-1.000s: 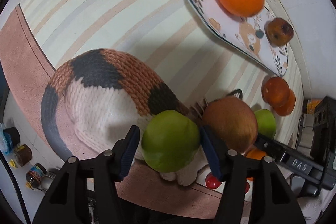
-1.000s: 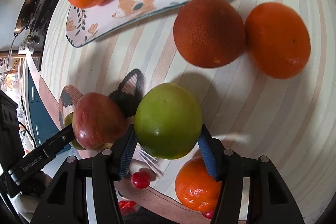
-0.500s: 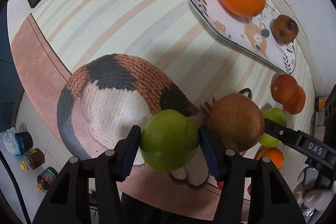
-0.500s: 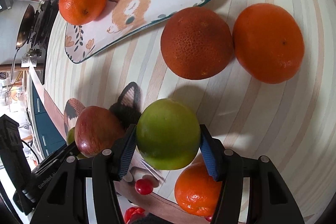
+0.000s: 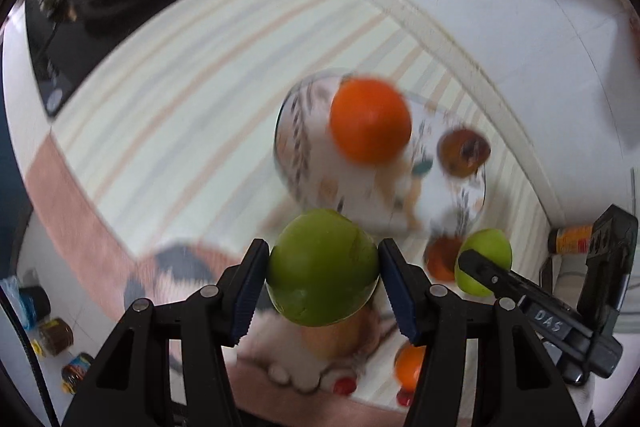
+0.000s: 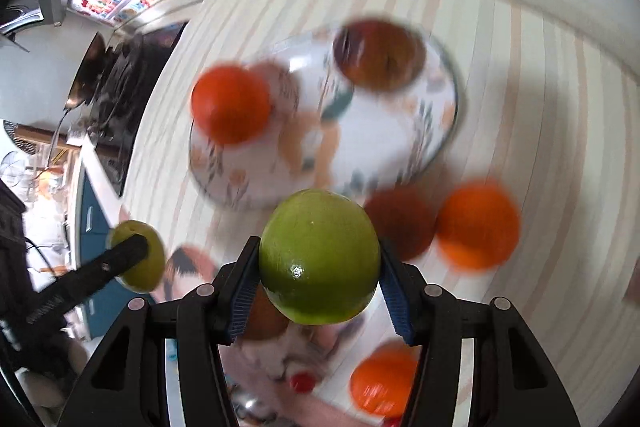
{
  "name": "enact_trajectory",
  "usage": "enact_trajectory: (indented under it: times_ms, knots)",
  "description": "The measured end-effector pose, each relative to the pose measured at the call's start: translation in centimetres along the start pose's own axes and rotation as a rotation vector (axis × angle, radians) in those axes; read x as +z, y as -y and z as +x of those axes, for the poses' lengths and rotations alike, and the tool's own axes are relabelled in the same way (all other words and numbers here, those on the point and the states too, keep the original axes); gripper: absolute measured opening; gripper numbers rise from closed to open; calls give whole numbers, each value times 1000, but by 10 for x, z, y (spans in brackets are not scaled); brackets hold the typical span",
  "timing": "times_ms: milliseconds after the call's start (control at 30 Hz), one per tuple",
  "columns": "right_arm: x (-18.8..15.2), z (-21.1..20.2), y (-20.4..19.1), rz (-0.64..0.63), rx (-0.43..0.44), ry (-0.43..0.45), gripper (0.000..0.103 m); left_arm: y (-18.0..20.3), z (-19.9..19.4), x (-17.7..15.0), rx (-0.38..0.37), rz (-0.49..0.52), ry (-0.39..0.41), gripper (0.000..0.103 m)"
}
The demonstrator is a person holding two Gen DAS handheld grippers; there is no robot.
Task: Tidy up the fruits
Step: 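Place both green apples on the deer plate and open both tools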
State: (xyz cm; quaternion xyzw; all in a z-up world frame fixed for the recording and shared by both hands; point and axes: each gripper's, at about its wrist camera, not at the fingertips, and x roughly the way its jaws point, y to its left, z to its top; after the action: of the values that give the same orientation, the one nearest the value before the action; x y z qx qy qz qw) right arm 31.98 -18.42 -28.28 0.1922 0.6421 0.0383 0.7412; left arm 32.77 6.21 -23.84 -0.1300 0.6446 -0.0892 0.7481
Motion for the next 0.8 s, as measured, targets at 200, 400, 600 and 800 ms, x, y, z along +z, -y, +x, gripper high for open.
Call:
enact_trajectory:
  times_ms: [200,400,600,800]
  knots:
    - [51,24,19,13,-97,-15,59,10,37,50,63,28,-46,54]
    - [66,48,29,9,-136,-62,59,9,66,62,118,41,-118,54]
    - [68,57,30,27,-135,-81,61,7,74,61,132,31,-149,54]
    - [69,39,25,44,-145,-72,93,9,63,62,121,40,-103,93]
